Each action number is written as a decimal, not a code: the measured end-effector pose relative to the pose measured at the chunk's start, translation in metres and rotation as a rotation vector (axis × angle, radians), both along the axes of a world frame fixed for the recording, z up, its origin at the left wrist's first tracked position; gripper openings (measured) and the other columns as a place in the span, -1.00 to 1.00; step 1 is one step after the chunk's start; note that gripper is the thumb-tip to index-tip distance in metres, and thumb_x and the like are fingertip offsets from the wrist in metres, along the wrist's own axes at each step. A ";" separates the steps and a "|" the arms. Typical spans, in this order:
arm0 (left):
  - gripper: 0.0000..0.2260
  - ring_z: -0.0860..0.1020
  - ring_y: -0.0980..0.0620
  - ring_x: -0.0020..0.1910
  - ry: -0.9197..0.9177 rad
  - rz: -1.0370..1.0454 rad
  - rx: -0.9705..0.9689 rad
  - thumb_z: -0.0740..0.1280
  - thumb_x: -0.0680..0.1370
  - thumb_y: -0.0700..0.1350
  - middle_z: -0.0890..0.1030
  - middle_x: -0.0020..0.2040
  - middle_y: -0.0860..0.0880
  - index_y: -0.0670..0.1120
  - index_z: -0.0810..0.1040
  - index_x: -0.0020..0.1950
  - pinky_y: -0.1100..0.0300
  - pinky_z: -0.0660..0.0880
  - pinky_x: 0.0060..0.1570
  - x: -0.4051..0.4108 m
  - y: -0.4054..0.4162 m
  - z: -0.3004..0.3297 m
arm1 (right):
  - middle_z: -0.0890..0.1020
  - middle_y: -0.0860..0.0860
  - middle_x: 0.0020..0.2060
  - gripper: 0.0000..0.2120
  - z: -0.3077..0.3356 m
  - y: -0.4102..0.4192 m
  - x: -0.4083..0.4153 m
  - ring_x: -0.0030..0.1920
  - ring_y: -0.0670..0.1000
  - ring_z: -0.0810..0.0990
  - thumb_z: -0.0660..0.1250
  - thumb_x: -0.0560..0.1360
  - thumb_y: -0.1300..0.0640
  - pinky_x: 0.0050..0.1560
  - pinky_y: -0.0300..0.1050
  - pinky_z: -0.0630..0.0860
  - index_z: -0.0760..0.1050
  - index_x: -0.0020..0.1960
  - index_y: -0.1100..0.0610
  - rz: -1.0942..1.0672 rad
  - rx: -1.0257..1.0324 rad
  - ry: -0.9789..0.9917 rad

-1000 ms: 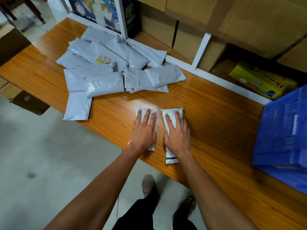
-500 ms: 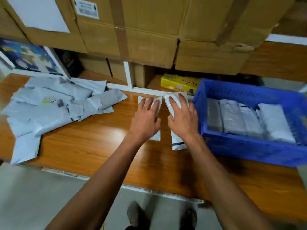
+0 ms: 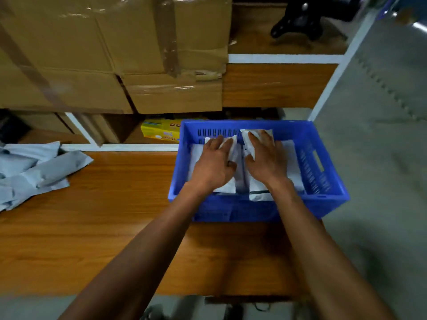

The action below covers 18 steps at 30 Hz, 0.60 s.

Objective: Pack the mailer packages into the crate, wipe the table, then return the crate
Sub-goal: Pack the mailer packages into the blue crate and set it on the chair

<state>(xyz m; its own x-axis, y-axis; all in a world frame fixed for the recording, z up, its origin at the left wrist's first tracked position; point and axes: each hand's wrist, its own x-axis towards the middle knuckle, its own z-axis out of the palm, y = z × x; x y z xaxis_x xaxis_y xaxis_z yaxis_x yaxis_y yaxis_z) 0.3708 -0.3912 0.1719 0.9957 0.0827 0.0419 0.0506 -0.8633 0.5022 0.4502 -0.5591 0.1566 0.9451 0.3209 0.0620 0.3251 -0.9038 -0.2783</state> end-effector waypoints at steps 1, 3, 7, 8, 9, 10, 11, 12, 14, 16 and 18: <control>-0.32 0.13 -0.26 0.66 0.018 -0.012 -0.009 0.37 0.61 -0.03 0.17 0.70 -0.17 -0.02 0.22 0.71 -0.20 0.33 0.54 0.013 -0.012 -0.006 | 0.09 0.03 0.70 -0.32 -0.006 -0.014 0.012 0.63 0.28 0.16 0.20 0.61 -0.15 0.55 0.29 0.25 0.12 0.68 -0.11 -0.015 -0.015 0.015; -0.32 0.09 -0.25 0.67 0.049 -0.044 -0.014 0.35 0.64 -0.02 0.14 0.71 -0.16 -0.03 0.18 0.73 -0.19 0.32 0.53 0.038 -0.036 -0.017 | 0.11 0.07 0.69 -0.33 -0.011 -0.038 0.030 0.62 0.33 0.16 0.26 0.63 -0.12 0.54 0.32 0.25 0.13 0.68 -0.09 -0.054 -0.021 0.035; -0.33 0.05 -0.36 0.66 0.114 -0.093 0.045 0.34 0.65 -0.03 0.16 0.68 -0.27 -0.13 0.18 0.71 -0.24 0.13 0.61 0.084 -0.071 -0.041 | 0.13 0.12 0.67 -0.36 -0.020 -0.066 0.058 0.55 0.39 0.22 0.30 0.65 -0.05 0.44 0.35 0.35 0.16 0.67 -0.05 -0.082 -0.053 0.047; -0.34 0.05 -0.39 0.66 0.138 -0.103 0.066 0.29 0.65 0.01 0.17 0.67 -0.30 -0.15 0.18 0.71 -0.26 0.08 0.62 0.094 -0.077 -0.049 | 0.11 0.12 0.67 -0.36 -0.025 -0.069 0.065 0.54 0.39 0.22 0.28 0.66 -0.05 0.44 0.36 0.34 0.14 0.67 -0.06 -0.081 -0.065 0.067; -0.33 0.06 -0.42 0.65 0.165 -0.110 0.095 0.19 0.65 0.09 0.19 0.66 -0.33 -0.19 0.18 0.70 -0.29 0.05 0.62 0.106 -0.080 -0.062 | 0.08 0.11 0.68 -0.37 -0.031 -0.072 0.072 0.55 0.39 0.20 0.26 0.66 -0.06 0.45 0.37 0.33 0.12 0.67 -0.08 -0.080 -0.074 0.089; -0.29 0.10 -0.44 0.64 0.174 -0.119 0.130 0.05 0.63 0.17 0.23 0.64 -0.36 -0.23 0.20 0.68 -0.33 0.03 0.61 0.116 -0.084 -0.074 | 0.05 0.11 0.68 -0.37 -0.036 -0.073 0.077 0.56 0.40 0.17 0.24 0.68 -0.08 0.46 0.38 0.31 0.10 0.68 -0.09 -0.078 -0.081 0.115; -0.23 0.13 -0.46 0.63 0.195 -0.131 0.155 -0.09 0.61 0.22 0.26 0.62 -0.39 -0.27 0.22 0.67 -0.38 0.00 0.60 0.128 -0.086 -0.091 | 0.00 0.10 0.69 -0.37 -0.043 -0.075 0.081 0.58 0.40 0.12 0.20 0.69 -0.11 0.49 0.39 0.27 0.06 0.69 -0.10 -0.075 -0.084 0.143; -0.18 0.11 -0.46 0.64 0.224 -0.142 0.198 -0.21 0.61 0.25 0.24 0.63 -0.39 -0.27 0.21 0.68 -0.42 -0.03 0.59 0.136 -0.087 -0.104 | -0.06 0.10 0.70 -0.37 -0.050 -0.076 0.084 0.61 0.40 0.05 0.15 0.71 -0.14 0.52 0.40 0.22 0.00 0.70 -0.12 -0.072 -0.094 0.174; -0.11 -0.04 -0.43 0.68 0.310 -0.146 0.226 -0.32 0.56 0.32 0.05 0.70 -0.33 -0.20 0.06 0.73 -0.42 -0.07 0.59 0.150 -0.085 -0.133 | -0.20 0.09 0.70 -0.35 -0.063 -0.079 0.090 0.65 0.38 -0.10 0.07 0.73 -0.20 0.58 0.39 0.10 -0.12 0.72 -0.14 -0.055 -0.138 0.215; -0.10 -0.19 -0.41 0.68 0.378 -0.177 0.238 -0.29 0.53 0.35 -0.12 0.72 -0.30 -0.18 -0.12 0.73 -0.42 -0.08 0.61 0.147 -0.086 -0.137 | -0.28 0.08 0.69 -0.33 -0.073 -0.082 0.097 0.66 0.35 -0.17 0.06 0.73 -0.23 0.59 0.41 0.05 -0.17 0.72 -0.15 -0.040 -0.158 0.223; -0.21 -0.25 -0.42 0.66 0.385 -0.195 0.232 -0.16 0.64 0.30 -0.20 0.71 -0.30 -0.18 -0.19 0.72 -0.39 -0.09 0.62 0.142 -0.093 -0.124 | -0.30 0.09 0.69 -0.29 -0.077 -0.088 0.103 0.67 0.34 -0.18 0.11 0.71 -0.25 0.59 0.41 0.02 -0.18 0.71 -0.16 -0.038 -0.178 0.214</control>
